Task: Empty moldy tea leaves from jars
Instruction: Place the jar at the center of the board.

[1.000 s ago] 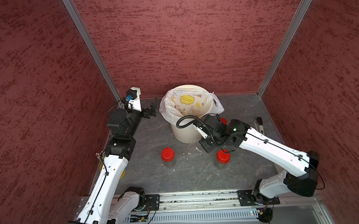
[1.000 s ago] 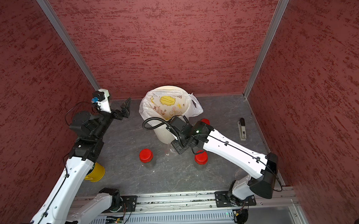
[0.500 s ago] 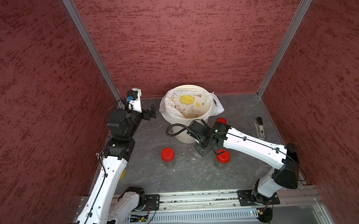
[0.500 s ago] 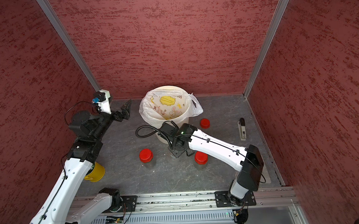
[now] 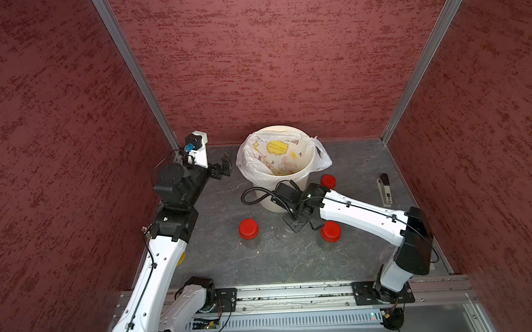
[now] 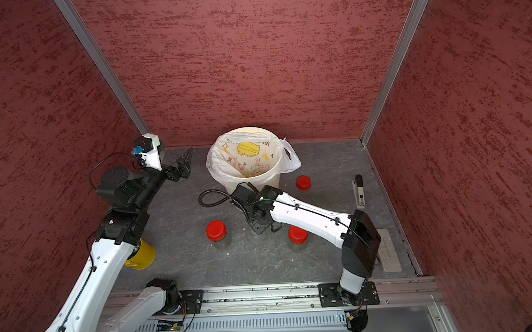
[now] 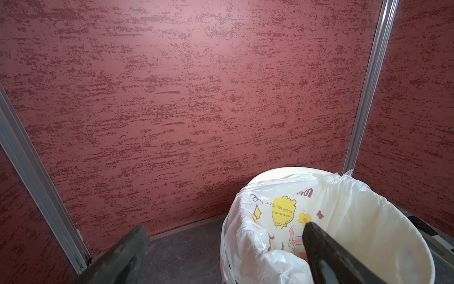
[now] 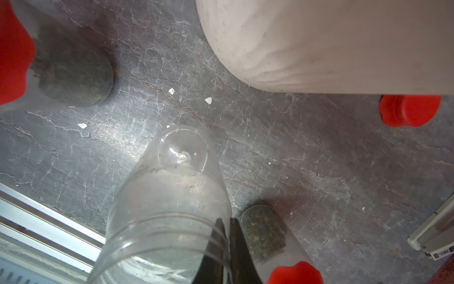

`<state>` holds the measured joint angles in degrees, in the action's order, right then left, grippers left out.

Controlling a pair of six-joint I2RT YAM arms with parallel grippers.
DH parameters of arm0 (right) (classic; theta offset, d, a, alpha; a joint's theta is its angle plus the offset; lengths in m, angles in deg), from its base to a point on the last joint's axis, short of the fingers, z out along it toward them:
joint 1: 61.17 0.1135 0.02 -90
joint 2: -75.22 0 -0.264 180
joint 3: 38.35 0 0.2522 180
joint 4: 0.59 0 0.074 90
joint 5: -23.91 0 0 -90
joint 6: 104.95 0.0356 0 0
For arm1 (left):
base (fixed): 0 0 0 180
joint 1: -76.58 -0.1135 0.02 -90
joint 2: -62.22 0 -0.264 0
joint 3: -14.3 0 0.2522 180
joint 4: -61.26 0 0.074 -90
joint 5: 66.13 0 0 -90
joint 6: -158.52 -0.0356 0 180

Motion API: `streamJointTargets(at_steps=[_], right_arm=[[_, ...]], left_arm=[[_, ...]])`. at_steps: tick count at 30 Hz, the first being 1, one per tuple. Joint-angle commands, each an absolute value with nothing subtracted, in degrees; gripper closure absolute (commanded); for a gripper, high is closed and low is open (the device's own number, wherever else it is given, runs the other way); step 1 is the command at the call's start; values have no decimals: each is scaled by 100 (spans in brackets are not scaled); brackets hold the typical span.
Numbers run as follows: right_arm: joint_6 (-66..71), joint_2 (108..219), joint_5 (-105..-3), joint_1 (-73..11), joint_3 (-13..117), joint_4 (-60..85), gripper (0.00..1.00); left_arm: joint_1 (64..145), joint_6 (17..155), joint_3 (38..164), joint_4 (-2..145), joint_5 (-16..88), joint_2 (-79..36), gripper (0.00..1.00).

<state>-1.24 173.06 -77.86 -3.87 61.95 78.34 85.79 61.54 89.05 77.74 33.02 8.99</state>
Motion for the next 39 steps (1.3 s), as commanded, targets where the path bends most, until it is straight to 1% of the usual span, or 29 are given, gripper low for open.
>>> streamJointTargets(at_steps=[1,9,16,23,27,31,39], right_arm=[[-93,17363,-7786,-334,6112,7604,100],[-189,17499,-7789,-307,6018,7516,96],[-263,17594,-7652,-292,5997,7460,96],[-267,17629,-7638,-282,6009,7435,91],[-256,17637,-7638,-266,6012,7427,91],[-256,17641,-7646,-263,6040,7437,88],[-241,17601,-7648,-246,6093,7427,77]], left_arm=[[8554,6086,9055,7850,3403,957,0],[8554,6085,9068,7831,3423,984,0],[8554,6081,9055,7824,3463,976,0],[8554,6067,9047,7807,3481,964,0],[8554,6054,9046,7802,3503,974,0],[8554,6048,9037,7799,3501,980,0],[8554,6047,9037,7790,3521,972,0]])
